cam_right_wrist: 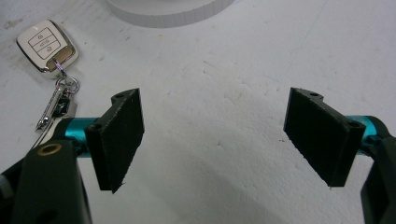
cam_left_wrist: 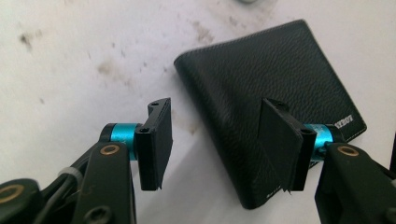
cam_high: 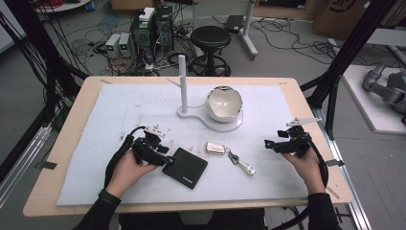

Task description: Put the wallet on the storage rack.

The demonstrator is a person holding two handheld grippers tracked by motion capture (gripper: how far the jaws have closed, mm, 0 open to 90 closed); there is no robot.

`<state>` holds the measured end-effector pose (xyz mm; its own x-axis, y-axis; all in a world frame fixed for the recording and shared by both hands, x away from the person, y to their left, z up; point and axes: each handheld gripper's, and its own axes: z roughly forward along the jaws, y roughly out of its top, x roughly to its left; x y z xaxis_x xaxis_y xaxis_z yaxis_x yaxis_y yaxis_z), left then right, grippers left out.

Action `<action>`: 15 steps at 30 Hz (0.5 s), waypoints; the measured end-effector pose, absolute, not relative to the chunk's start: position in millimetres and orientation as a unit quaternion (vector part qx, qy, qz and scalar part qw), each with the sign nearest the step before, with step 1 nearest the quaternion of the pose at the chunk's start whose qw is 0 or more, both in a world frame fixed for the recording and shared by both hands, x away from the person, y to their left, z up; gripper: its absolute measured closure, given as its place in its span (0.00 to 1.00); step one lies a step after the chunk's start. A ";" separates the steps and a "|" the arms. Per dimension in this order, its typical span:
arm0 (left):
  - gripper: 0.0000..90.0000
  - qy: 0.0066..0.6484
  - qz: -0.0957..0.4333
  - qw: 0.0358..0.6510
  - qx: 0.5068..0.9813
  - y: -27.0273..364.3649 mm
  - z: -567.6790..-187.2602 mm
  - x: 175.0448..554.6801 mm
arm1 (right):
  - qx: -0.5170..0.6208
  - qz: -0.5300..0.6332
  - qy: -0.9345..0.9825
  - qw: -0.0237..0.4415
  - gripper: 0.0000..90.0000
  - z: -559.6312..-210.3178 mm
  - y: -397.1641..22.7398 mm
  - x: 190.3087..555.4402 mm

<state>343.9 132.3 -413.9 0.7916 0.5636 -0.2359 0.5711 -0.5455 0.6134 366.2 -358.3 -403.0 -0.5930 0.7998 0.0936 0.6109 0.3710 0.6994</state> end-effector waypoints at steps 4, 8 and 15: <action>0.54 0.333 -0.029 0.352 0.874 131.9 -419.5 344.3 | 0.430 0.356 0.819 0.132 0.23 -403.0 -356.9 366.3; 0.59 0.348 -0.051 0.352 0.867 130.4 -424.7 346.1 | 0.430 0.355 0.820 0.132 0.23 -403.3 -356.3 366.6; 0.69 0.385 -0.086 0.370 0.841 131.8 -430.5 345.3 | 0.429 0.353 0.821 0.132 0.23 -403.8 -354.6 367.1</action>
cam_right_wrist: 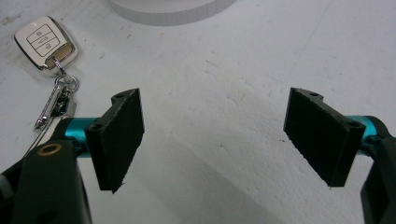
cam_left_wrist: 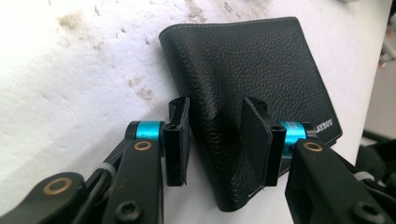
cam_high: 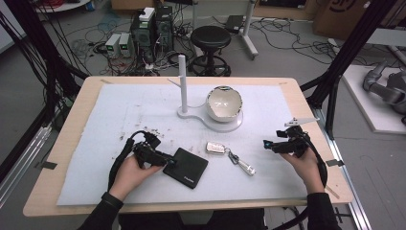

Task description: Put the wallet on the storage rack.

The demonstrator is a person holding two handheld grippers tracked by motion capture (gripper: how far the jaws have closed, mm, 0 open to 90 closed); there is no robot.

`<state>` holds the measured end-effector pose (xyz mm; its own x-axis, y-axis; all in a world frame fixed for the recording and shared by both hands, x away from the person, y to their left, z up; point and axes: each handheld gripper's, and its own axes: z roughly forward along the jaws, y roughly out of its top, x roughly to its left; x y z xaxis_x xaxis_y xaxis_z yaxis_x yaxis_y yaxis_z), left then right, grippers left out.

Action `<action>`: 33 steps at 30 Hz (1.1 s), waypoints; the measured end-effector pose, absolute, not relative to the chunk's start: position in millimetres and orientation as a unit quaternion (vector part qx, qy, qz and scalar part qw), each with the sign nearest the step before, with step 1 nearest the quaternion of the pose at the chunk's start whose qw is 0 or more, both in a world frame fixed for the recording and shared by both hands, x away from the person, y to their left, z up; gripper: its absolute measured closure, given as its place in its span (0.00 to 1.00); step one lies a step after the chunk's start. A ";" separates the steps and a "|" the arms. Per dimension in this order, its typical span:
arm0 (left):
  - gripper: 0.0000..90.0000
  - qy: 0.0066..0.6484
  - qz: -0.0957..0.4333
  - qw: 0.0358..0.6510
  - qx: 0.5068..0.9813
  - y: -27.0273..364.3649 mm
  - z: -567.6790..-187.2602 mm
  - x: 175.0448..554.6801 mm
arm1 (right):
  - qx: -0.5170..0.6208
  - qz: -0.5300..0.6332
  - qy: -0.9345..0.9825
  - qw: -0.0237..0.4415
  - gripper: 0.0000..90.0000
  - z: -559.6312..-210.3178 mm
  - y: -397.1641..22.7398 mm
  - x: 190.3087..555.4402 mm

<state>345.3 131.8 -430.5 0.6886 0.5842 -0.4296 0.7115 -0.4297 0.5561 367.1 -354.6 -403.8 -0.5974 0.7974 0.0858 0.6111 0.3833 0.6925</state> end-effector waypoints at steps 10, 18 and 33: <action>0.78 0.396 -0.082 0.382 0.831 131.4 -430.7 340.2 | 0.426 0.350 0.824 0.133 0.23 -403.6 -352.1 367.8; 0.90 0.319 -0.057 0.419 0.848 114.8 -408.9 334.6 | 0.424 0.352 0.824 0.136 0.23 -403.3 -352.5 368.4; 0.91 0.224 0.129 0.475 0.841 83.4 -316.5 342.5 | 0.426 0.351 0.822 0.138 0.23 -401.8 -351.7 367.1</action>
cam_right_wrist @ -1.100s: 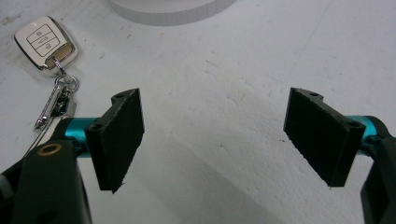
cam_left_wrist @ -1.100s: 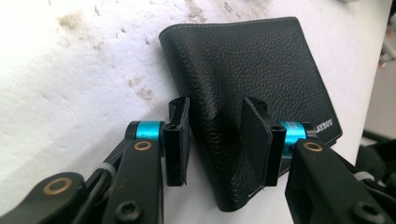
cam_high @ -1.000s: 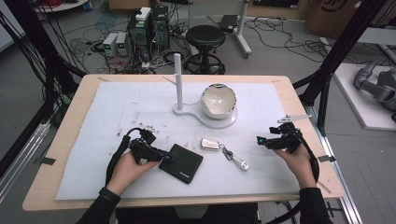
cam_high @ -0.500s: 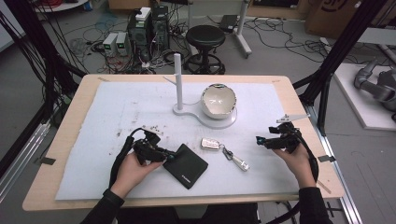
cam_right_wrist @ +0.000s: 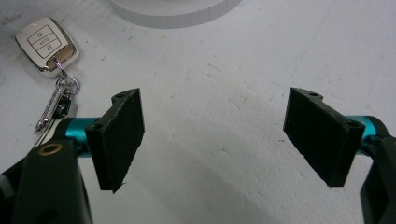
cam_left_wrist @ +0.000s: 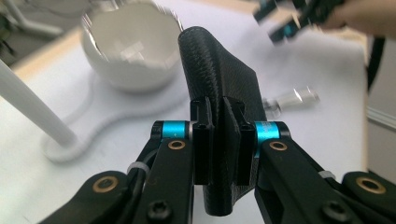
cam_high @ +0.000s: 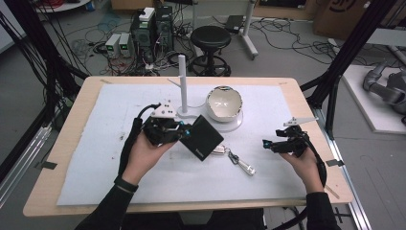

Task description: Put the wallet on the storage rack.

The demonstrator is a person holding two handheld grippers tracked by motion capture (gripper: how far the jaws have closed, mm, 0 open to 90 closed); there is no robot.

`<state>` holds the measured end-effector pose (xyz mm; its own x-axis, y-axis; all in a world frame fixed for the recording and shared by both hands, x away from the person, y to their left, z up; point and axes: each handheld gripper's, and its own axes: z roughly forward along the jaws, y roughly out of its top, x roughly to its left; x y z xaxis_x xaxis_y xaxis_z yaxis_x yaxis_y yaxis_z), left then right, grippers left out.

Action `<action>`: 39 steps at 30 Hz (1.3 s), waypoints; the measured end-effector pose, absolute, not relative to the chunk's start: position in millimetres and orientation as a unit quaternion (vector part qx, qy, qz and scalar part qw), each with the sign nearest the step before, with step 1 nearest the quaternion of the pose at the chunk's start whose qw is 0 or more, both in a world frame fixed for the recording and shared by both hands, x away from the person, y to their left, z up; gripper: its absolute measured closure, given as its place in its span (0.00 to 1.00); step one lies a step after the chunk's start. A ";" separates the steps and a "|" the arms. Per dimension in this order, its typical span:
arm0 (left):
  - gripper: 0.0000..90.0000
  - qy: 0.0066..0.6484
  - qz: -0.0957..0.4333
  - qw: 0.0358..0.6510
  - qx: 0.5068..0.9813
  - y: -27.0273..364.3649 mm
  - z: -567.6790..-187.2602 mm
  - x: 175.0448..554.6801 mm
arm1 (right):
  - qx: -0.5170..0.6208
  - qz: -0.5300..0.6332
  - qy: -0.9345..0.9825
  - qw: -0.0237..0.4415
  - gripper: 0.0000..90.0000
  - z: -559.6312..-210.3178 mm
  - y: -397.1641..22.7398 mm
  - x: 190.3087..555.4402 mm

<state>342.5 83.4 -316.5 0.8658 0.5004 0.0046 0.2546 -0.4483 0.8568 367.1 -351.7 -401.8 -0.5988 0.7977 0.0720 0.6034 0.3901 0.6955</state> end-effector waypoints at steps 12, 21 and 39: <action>0.91 0.219 0.196 0.490 0.821 46.0 -276.8 385.0 | 0.424 0.353 0.823 0.138 0.23 -402.2 -351.5 367.5; 0.91 0.213 0.230 0.480 0.819 18.0 -272.8 415.7 | 0.425 0.355 0.822 0.135 0.23 -402.0 -352.2 367.6; 0.91 0.218 0.270 0.427 0.835 -9.0 -298.5 449.0 | 0.422 0.360 0.821 0.133 0.23 -401.3 -353.1 365.3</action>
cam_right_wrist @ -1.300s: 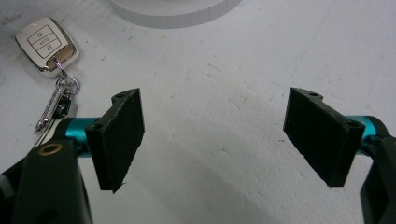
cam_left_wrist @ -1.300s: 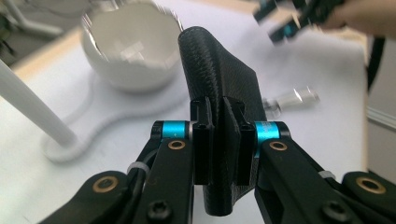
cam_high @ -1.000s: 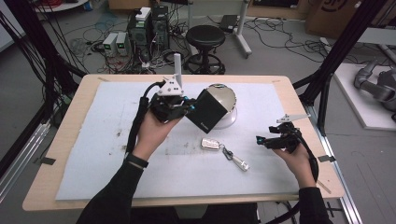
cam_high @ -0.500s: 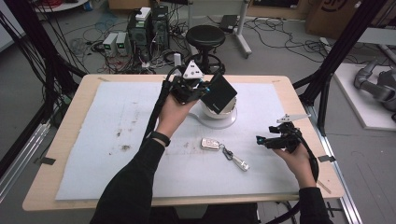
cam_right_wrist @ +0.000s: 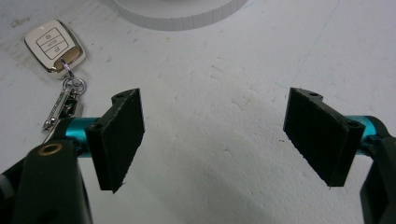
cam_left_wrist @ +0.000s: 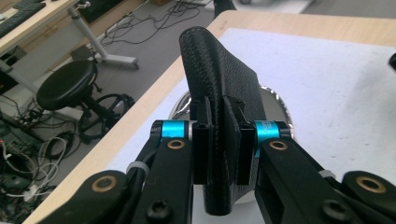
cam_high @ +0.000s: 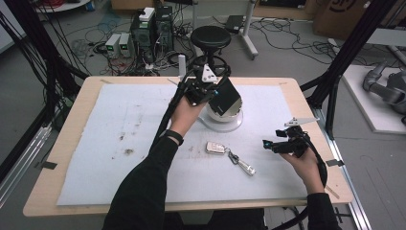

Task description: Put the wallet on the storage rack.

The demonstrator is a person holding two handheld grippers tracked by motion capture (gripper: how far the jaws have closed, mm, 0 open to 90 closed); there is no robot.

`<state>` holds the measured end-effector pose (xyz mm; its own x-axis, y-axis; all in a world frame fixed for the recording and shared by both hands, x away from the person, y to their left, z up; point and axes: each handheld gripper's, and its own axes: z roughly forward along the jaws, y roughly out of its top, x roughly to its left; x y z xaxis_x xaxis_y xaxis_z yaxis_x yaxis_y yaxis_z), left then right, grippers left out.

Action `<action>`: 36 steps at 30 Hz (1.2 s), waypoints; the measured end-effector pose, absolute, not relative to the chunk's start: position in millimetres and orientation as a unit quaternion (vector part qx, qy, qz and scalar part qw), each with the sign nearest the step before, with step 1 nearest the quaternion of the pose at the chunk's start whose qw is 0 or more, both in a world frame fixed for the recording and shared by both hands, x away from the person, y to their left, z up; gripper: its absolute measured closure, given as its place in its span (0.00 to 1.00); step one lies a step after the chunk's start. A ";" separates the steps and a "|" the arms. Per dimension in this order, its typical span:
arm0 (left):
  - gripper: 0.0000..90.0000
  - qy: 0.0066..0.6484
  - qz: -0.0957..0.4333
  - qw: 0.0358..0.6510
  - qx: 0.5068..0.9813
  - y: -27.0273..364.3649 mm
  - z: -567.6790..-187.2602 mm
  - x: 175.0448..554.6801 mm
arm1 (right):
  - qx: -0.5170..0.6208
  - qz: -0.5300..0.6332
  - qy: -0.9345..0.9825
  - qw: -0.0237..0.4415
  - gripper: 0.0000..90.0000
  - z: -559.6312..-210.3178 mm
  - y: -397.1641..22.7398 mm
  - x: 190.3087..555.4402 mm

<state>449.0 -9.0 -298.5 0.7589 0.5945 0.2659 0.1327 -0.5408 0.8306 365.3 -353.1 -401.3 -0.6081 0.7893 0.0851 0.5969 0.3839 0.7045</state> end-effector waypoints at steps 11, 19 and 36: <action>0.68 0.243 0.253 0.436 0.829 -16.1 -306.7 458.1 | 0.419 0.362 0.822 0.133 0.23 -402.4 -354.2 365.0; 0.53 0.269 0.230 0.452 0.819 7.4 -298.7 450.2 | 0.422 0.363 0.820 0.134 0.23 -402.2 -356.2 363.9; 0.43 0.268 0.168 0.460 0.830 82.5 -317.9 363.3 | 0.422 0.364 0.820 0.133 0.23 -399.8 -353.5 361.9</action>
